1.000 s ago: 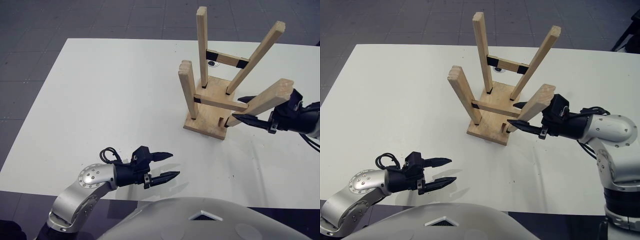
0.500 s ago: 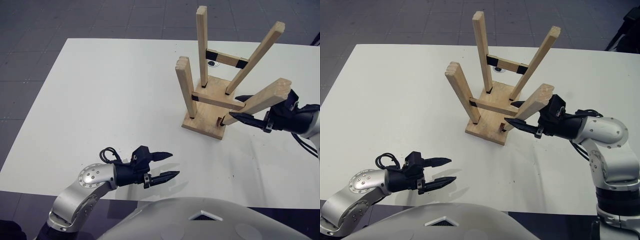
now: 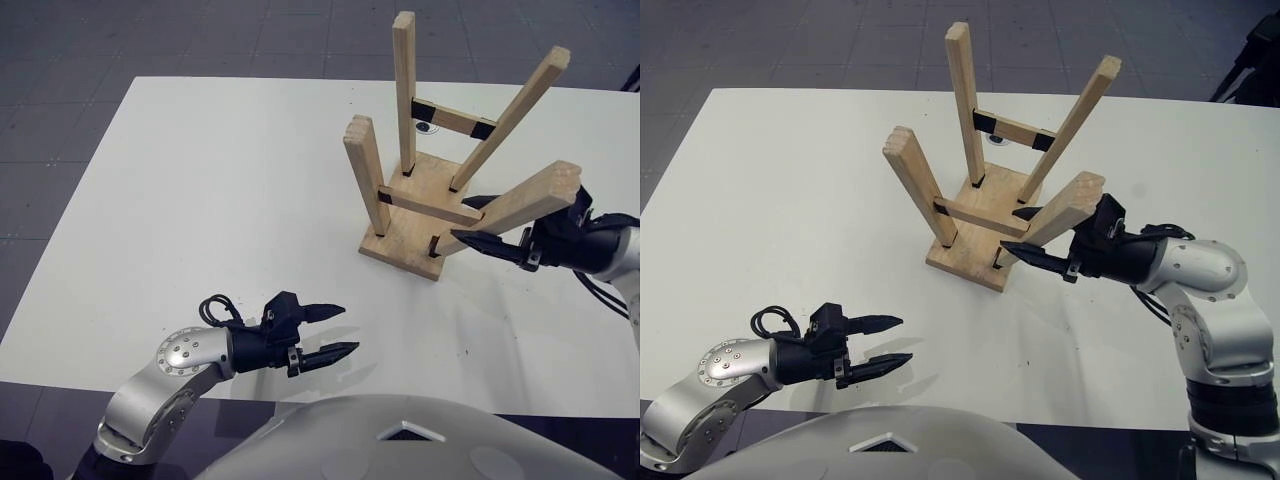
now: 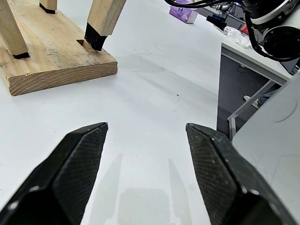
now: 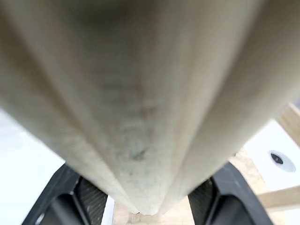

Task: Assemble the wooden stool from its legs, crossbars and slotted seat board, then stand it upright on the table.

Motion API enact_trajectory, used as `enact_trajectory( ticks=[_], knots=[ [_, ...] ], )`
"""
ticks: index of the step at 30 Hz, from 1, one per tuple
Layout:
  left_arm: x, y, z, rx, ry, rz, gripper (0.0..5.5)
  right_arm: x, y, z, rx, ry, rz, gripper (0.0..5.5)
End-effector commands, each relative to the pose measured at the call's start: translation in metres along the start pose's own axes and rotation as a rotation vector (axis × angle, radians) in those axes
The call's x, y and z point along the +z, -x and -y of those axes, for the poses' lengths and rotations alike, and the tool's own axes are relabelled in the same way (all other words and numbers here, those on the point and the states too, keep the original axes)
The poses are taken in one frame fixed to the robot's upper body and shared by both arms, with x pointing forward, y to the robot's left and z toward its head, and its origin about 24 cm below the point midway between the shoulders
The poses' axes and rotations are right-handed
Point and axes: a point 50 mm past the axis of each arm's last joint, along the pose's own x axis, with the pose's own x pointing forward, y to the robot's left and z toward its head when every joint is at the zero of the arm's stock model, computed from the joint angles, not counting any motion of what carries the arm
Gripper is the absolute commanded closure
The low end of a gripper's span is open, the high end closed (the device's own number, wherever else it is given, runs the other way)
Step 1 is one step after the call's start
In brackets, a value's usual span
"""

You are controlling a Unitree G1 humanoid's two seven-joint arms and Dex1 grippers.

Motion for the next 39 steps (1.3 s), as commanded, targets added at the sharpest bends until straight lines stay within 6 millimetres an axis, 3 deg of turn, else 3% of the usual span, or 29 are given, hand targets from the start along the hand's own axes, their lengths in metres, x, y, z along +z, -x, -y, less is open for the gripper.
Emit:
enact_trajectory(
  ticks=[1,13,27,34,39],
  knots=[
    [0.0,0.001,-0.002,0.007,-0.012,-0.019,2.42,-0.007,-0.002,0.001,-0.005,-0.004,0.001,3.47],
    [0.0,0.001,-0.002,0.003,-0.011,-0.021,2.42,-0.01,-0.008,0.004,-0.007,0.013,0.044,3.47],
    [0.002,0.003,-0.001,-0.002,-0.015,-0.023,2.42,-0.027,-0.013,0.0,0.065,0.018,0.011,3.47],
    [0.002,0.003,0.001,-0.002,-0.011,-0.021,2.42,-0.031,-0.014,0.0,0.114,-0.003,-0.09,3.47],
    [0.001,0.002,0.003,-0.005,-0.007,-0.022,2.42,-0.052,-0.023,-0.005,0.157,-0.049,-0.234,3.47]
  ],
)
